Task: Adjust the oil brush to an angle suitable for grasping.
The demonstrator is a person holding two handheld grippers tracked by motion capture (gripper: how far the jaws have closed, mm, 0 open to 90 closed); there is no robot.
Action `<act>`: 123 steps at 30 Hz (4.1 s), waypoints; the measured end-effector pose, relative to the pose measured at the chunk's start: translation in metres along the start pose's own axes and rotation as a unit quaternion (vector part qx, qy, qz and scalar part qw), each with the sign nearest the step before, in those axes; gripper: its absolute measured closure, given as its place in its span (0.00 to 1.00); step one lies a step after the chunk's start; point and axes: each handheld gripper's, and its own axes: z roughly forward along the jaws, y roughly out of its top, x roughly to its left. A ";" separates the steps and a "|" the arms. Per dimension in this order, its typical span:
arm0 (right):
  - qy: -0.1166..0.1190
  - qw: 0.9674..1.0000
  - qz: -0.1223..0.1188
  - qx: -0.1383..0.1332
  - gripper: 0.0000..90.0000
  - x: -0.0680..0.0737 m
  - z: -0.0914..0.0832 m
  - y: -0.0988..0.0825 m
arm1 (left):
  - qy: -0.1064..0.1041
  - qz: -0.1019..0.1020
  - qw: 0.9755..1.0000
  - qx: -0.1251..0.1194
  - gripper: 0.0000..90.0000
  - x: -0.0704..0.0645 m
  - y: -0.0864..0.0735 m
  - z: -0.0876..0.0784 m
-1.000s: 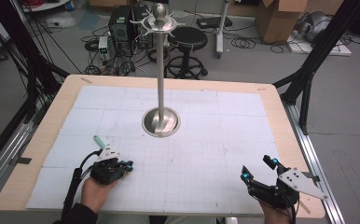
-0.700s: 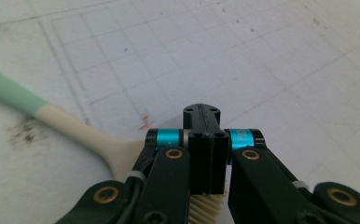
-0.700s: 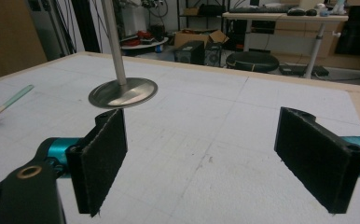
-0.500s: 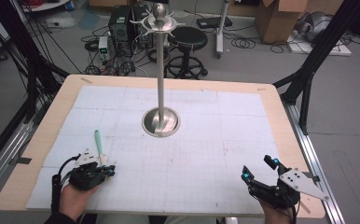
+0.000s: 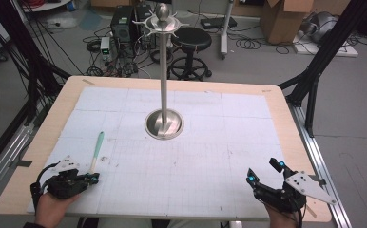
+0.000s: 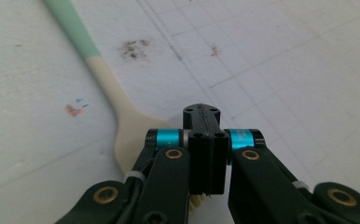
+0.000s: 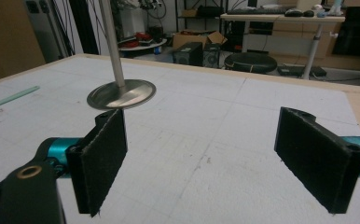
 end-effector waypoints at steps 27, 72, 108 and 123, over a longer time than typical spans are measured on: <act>0.005 1.000 -0.006 0.005 0.17 0.000 0.005 0.000 | 0.092 -0.066 0.992 -0.054 1.00 0.088 0.056 0.028; 0.006 1.000 -0.008 0.008 0.17 0.001 0.006 0.000 | -0.005 0.018 1.000 -0.020 1.00 0.026 0.067 0.070; 0.006 1.000 -0.010 0.026 0.17 0.002 0.007 -0.004 | -0.086 0.011 0.957 -0.278 0.21 0.017 0.034 -0.033; 0.008 0.999 -0.019 0.029 0.17 0.004 0.009 -0.002 | -0.098 0.035 0.951 -0.291 0.21 0.011 0.034 -0.037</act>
